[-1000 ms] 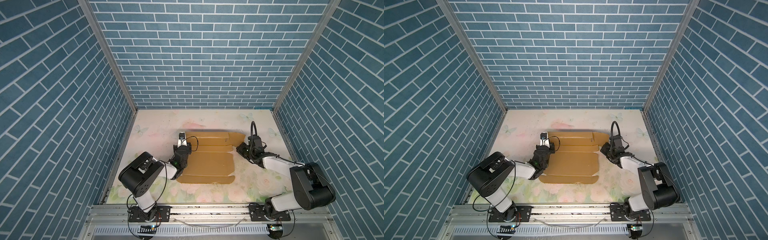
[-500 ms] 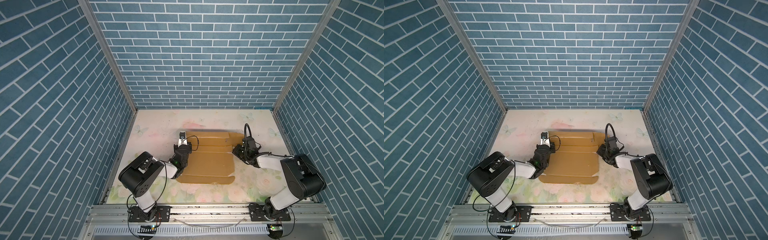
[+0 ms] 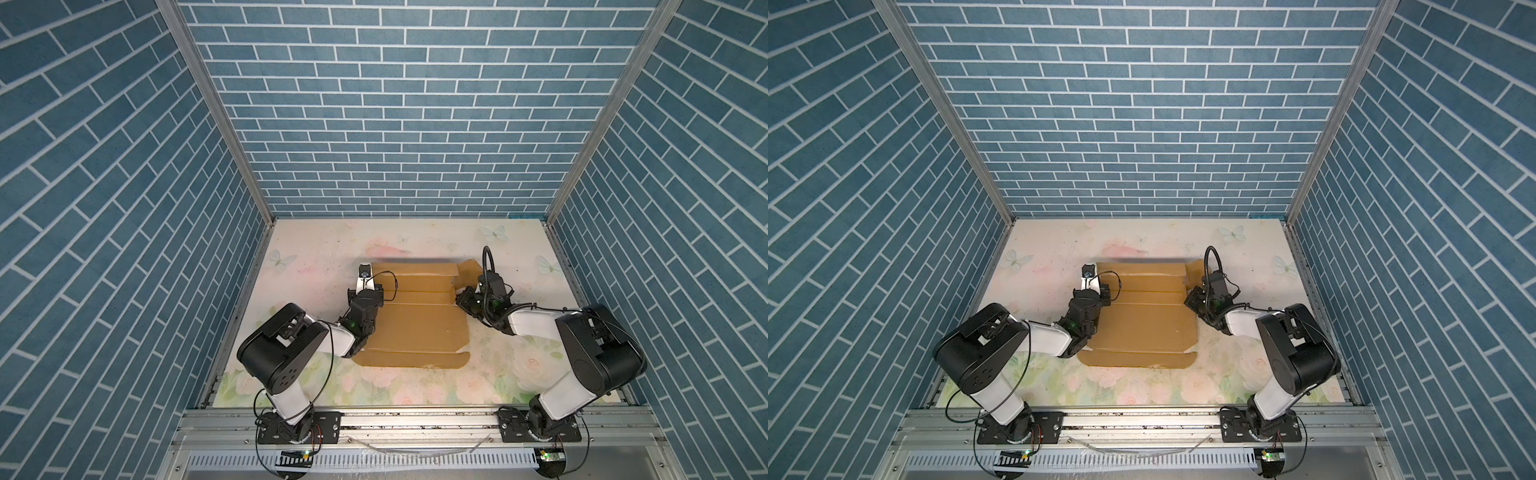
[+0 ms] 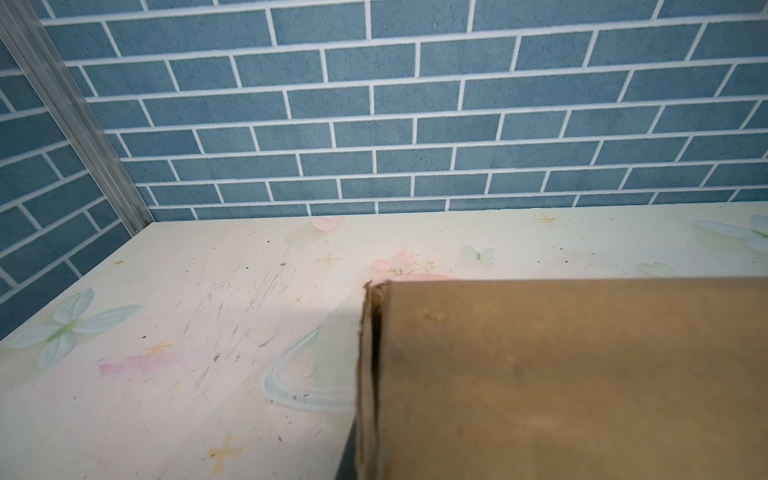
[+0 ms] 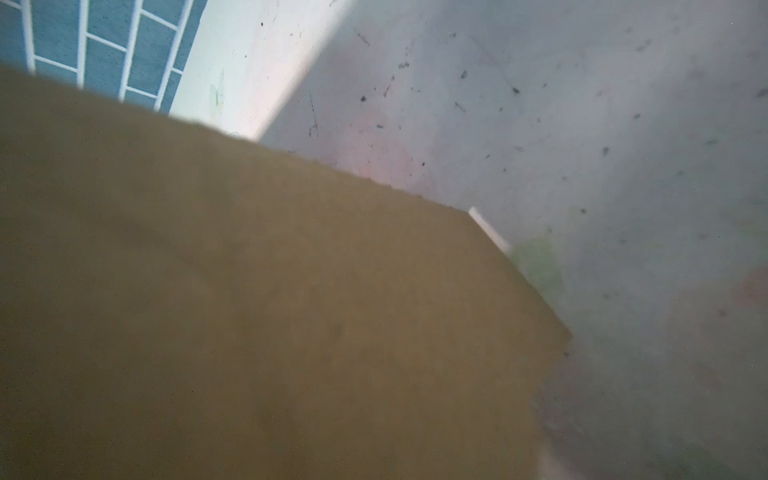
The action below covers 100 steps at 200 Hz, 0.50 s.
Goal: Fold the paper box
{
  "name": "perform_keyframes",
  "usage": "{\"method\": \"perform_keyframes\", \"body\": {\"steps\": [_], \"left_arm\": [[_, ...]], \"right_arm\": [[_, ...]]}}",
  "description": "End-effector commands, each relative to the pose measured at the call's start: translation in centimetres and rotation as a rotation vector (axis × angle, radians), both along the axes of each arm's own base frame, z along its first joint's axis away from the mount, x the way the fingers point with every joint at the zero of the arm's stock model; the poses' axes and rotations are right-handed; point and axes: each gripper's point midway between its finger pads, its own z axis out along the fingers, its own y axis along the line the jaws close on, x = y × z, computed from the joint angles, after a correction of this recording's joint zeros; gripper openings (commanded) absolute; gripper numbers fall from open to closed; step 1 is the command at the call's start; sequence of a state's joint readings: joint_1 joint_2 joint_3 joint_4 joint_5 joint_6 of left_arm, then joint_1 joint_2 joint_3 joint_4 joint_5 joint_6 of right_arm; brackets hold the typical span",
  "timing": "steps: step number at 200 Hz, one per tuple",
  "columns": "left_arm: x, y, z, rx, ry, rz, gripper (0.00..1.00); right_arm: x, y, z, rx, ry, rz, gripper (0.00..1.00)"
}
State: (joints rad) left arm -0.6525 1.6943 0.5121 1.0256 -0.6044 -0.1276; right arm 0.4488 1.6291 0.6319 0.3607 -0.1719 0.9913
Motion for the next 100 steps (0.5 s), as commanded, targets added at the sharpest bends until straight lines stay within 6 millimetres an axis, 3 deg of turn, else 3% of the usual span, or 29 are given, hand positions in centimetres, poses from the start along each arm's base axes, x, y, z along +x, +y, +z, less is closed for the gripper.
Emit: {"method": "perform_keyframes", "body": {"steps": [1, 26, 43, 71, 100], "left_arm": [[-0.3, -0.6, -1.4, 0.027, 0.051, -0.031, 0.00], [-0.2, -0.7, -1.4, 0.025, 0.052, -0.034, 0.00], [-0.2, -0.6, -1.5, 0.028, 0.052, -0.030, 0.00], [-0.4, -0.1, -1.1, 0.041, 0.046, -0.012, 0.00], [-0.4, 0.2, -0.8, 0.067, 0.042, -0.003, 0.00]], "right_arm": [[0.8, 1.5, 0.3, 0.040, -0.005, 0.002, 0.09], [0.5, 1.9, -0.9, 0.053, 0.028, 0.006, 0.09], [0.3, 2.0, -0.8, 0.068, 0.027, 0.015, 0.09], [-0.4, 1.7, 1.4, 0.088, 0.010, 0.085, 0.14], [-1.8, -0.4, 3.8, 0.106, 0.008, 0.155, 0.25]]}}
